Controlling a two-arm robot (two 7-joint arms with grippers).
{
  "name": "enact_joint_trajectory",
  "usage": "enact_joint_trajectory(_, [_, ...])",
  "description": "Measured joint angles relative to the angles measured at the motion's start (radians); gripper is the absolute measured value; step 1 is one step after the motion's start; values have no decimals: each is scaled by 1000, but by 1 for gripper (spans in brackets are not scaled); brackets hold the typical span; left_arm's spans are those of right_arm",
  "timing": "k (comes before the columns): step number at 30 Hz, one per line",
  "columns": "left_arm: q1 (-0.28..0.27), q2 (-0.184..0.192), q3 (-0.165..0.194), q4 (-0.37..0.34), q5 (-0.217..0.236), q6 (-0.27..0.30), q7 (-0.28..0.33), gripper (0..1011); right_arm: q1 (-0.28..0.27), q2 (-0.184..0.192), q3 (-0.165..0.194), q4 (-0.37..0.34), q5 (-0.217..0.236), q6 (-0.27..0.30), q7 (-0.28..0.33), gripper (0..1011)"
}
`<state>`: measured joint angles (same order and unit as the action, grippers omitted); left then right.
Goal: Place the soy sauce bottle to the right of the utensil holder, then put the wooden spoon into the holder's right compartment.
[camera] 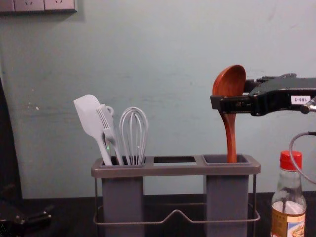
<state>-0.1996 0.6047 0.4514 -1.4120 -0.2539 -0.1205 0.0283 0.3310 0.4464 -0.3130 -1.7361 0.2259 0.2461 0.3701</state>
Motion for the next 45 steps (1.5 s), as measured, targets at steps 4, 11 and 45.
enact_joint_trajectory(4, [0, 0, 0, 0, 0, 0, 0, 1011, 6, -7, -3, 20, 3, 2, -3, 836])
enact_joint_trajectory(11, [0, 0, 0, 0, 0, 0, 0, 1011, 20, -20, -11, 53, 11, 11, -2, 836])
enact_joint_trajectory(45, [0, 0, 0, 0, 0, 0, 0, 1011, 49, -25, -50, 110, 25, 32, 14, 836])
